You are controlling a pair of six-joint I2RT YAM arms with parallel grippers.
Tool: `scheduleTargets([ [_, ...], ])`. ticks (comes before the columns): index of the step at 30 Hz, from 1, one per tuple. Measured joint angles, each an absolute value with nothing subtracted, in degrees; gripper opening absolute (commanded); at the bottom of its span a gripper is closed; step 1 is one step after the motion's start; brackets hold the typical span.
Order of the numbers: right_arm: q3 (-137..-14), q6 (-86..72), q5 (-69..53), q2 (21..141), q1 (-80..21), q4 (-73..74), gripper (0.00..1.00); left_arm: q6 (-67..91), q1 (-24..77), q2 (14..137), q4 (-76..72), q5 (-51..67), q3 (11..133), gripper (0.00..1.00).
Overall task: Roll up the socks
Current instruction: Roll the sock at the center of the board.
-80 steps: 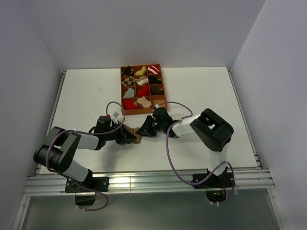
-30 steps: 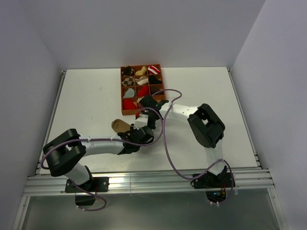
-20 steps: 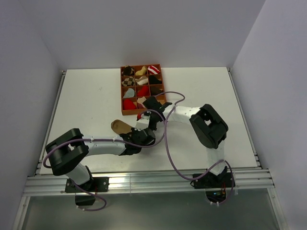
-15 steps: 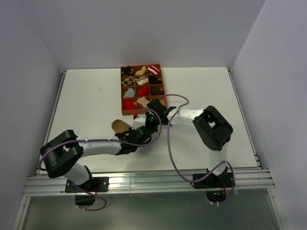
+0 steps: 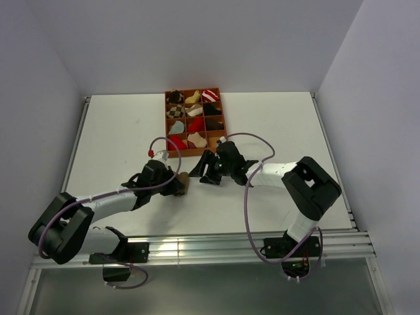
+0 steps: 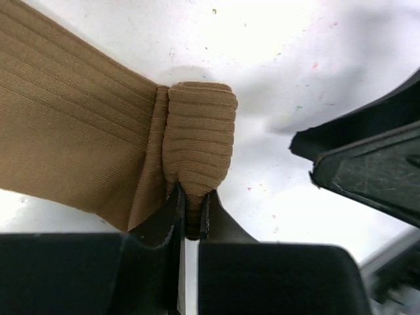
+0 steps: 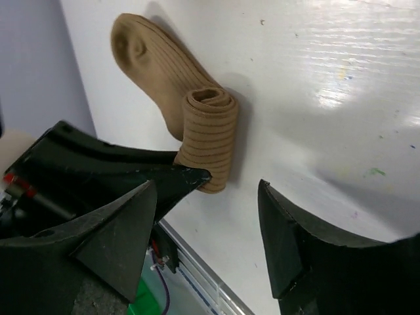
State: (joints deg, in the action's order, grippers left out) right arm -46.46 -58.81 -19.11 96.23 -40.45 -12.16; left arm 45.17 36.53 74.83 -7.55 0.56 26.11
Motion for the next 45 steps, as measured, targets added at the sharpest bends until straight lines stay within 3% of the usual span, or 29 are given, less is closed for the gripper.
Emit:
scheduleTargets([
  [12,-43.6,-60.8,-18.6,98.5,-42.3,-21.6,0.68,52.5,21.8,80.2,-19.2,24.8,21.3,0.01],
  [29,-45.4,-63.7,-18.7,108.2,-44.1,-30.9,0.60,55.7,20.1,85.1,-25.0,30.6,20.6,0.01],
  [31,-45.9,-63.7,-19.0,109.2,-44.1,-32.1,0.56,56.2,20.1,85.6,-25.8,31.1,20.6,0.01],
  [34,-45.8,-64.3,-19.7,110.8,-44.1,-34.5,0.41,56.8,19.9,86.2,-26.5,31.6,20.6,0.01],
  [35,-45.8,-64.5,-19.8,111.1,-44.1,-34.8,0.29,56.8,19.9,86.3,-26.5,31.7,20.6,0.01],
  [37,-45.8,-64.5,-19.9,111.4,-44.0,-35.1,0.20,56.7,19.9,86.5,-26.5,31.7,20.6,0.05],
  [38,-45.7,-64.5,-19.9,111.4,-44.0,-35.1,0.09,56.6,19.9,86.4,-26.3,31.6,20.6,0.08],
  [40,-45.7,-63.8,-19.9,111.3,-44.0,-34.7,0.01,56.1,19.9,86.0,-25.5,31.4,20.7,0.20],
  [45,-47.8,-60.9,-19.6,109.4,-44.1,-27.8,0.00,52.9,20.5,80.8,-17.9,27.8,21.5,0.53],
])
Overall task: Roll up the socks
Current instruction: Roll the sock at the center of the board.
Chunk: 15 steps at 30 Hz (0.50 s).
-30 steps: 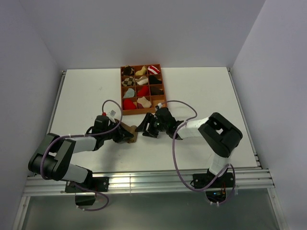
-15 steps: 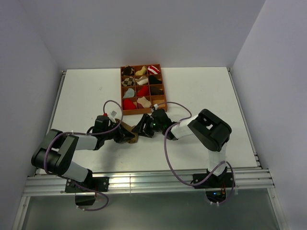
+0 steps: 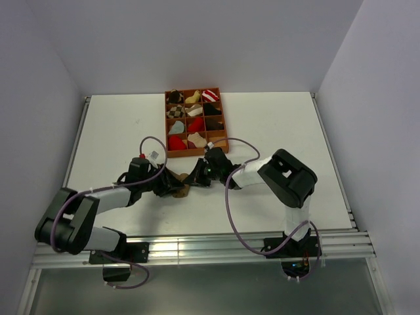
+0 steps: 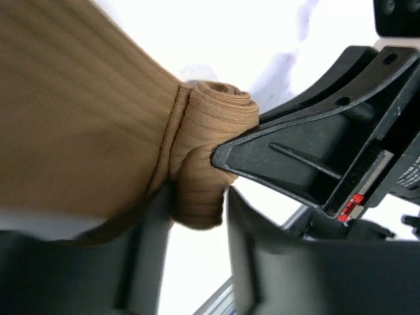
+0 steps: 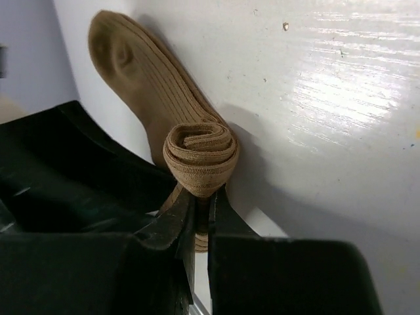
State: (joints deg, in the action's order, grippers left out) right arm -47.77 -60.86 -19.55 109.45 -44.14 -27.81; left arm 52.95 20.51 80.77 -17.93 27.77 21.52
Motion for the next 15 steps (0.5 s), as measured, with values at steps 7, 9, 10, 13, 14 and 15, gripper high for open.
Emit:
scheduleTargets([
  [7,-56.2,-54.7,-16.9,107.5,-44.3,-7.6,0.00,48.6,24.4,65.7,-3.5,14.7,23.6,0.64],
  [9,-59.2,-53.1,-16.0,107.5,-44.4,-1.8,0.00,47.8,26.7,61.3,-0.3,9.8,23.9,0.63],
  [10,-60.7,-52.4,-15.5,107.5,-44.4,0.9,0.00,47.5,27.7,59.7,0.8,8.1,24.0,0.63],
  [13,-63.9,-50.9,-14.2,107.7,-44.4,7.9,0.00,46.4,33.0,56.3,3.3,0.6,24.5,0.63],
  [14,-64.8,-50.7,-14.0,107.9,-44.4,9.7,0.00,46.1,35.5,55.9,4.2,-2.2,24.9,0.63],
  [15,-66.0,-50.4,-13.8,108.2,-44.4,11.7,0.00,45.7,37.7,55.9,4.8,-4.5,25.4,0.63],
])
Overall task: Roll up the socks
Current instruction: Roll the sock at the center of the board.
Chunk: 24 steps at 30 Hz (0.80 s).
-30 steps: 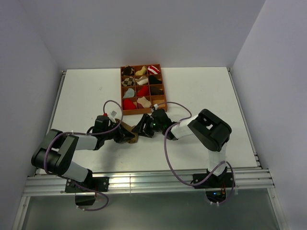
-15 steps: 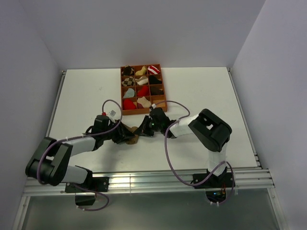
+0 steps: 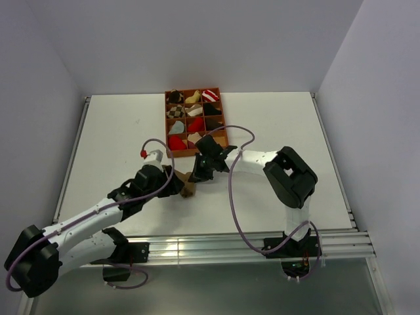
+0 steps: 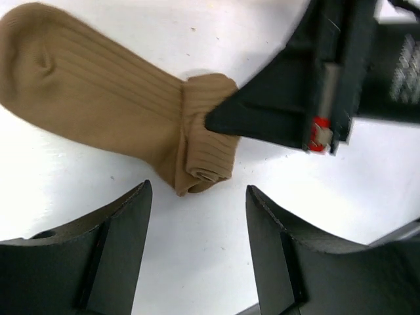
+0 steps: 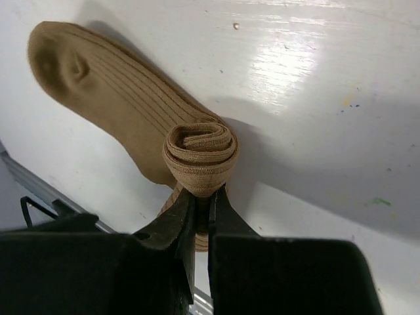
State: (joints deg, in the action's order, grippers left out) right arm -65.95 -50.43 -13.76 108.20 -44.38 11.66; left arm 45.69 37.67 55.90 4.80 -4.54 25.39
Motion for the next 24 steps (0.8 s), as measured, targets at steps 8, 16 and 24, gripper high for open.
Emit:
scheduleTargets([
  [8,-72.8,-50.0,-13.1,111.0,-44.4,21.6,0.00,42.6,51.9,64.6,6.8,-20.4,32.1,0.64],
  [16,-75.7,-49.7,-13.2,112.6,-44.5,25.9,0.00,38.6,58.5,74.4,5.5,-28.7,36.4,0.64],
  [24,-76.6,-49.6,-13.6,113.4,-44.5,27.0,0.00,37.1,62.0,82.7,4.1,-34.2,38.4,0.62],
])
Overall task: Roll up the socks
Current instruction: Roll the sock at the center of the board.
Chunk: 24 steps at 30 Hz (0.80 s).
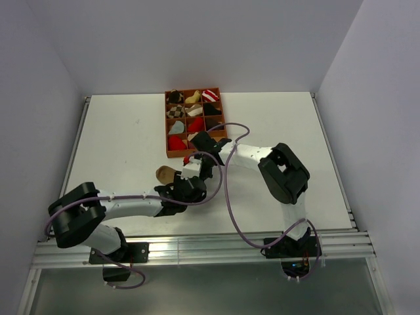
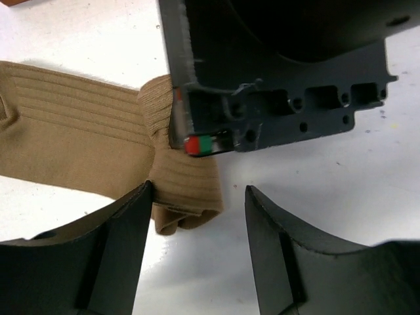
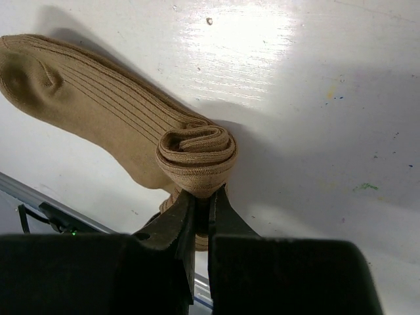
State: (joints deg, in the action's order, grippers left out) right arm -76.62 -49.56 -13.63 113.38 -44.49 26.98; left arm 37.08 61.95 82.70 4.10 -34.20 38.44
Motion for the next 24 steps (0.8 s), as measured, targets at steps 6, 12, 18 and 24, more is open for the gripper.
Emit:
scheduleTargets([
  [6,-76.6,-49.6,-14.0,113.5,-44.3,27.0,0.00,36.4,63.7,88.5,4.4,-39.0,40.9,0.54],
  [12,-76.6,-49.6,-14.8,113.8,-44.0,27.0,0.00,35.6,64.5,92.1,5.6,-42.0,42.5,0.27],
  [18,-75.4,-49.9,-15.9,113.4,-43.5,25.0,0.08,36.4,65.0,93.8,7.7,-43.1,44.3,0.01],
  [24,-65.1,-53.5,-18.3,108.8,-42.4,13.0,0.48,36.4,63.2,91.6,7.8,-38.0,43.7,0.01],
])
